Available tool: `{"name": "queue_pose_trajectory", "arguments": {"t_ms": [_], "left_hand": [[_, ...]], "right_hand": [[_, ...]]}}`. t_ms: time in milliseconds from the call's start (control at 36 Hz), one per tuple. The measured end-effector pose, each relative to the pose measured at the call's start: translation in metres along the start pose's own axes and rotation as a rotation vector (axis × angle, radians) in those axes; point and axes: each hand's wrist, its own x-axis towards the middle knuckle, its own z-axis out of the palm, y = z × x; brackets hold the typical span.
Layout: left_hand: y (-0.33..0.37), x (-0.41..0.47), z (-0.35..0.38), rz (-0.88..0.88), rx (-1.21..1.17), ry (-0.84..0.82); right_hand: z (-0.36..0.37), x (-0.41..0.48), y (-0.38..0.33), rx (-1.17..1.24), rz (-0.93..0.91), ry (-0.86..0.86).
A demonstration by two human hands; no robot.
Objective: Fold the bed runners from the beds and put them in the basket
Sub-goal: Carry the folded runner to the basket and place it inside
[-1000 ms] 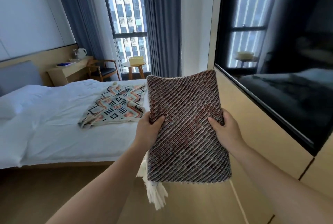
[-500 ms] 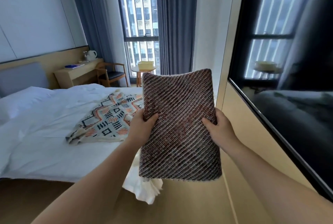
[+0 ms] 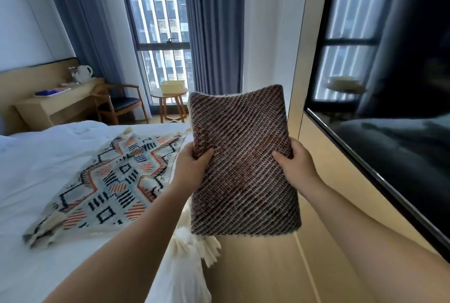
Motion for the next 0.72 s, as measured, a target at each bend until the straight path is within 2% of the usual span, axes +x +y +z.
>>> {"name": "queue_pose_trajectory", "arguments": {"t_ms": [167, 389, 722], "left_hand": [[-0.015, 0.098, 0.009, -0.022, -0.050, -0.056], [-0.041, 0.191, 0.044, -0.013, 0.002, -0.095], [-0.083, 0.335, 0.137, -0.059, 0.044, -0.043]], "right_hand": [[0.035, 0.079, 0.011, 0.011, -0.001, 0.073], [0.053, 0.168, 0.044, -0.006, 0.052, 0.106], [0.051, 0.349, 0.129, 0.055, 0.059, 0.013]]}}
